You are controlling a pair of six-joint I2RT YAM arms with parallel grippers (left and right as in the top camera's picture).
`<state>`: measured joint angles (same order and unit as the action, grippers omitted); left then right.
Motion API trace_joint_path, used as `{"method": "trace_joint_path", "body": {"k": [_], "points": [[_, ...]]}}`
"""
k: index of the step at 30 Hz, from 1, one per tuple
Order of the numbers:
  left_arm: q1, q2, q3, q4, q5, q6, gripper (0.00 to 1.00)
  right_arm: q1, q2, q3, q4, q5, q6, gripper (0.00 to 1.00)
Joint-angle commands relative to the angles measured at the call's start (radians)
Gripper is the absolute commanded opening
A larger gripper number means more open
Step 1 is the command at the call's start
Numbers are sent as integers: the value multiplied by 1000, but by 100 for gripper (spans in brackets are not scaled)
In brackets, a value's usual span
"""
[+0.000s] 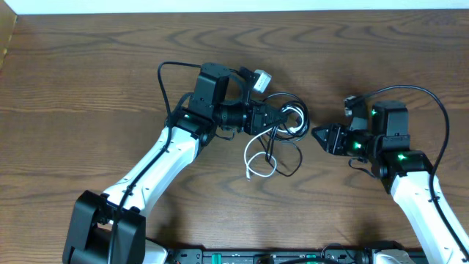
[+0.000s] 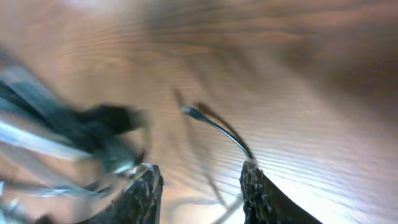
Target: Untangle cables
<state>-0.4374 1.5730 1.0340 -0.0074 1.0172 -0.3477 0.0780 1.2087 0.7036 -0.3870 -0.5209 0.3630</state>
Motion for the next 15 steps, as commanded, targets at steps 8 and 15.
{"method": "trace_joint_path", "body": {"k": [8,15], "points": [[-7,0,8,6,47,-31,8,64,-6,11,98,-78,-48,43],[-7,0,8,6,44,-27,8,67,-6,11,209,-287,-98,53]]}}
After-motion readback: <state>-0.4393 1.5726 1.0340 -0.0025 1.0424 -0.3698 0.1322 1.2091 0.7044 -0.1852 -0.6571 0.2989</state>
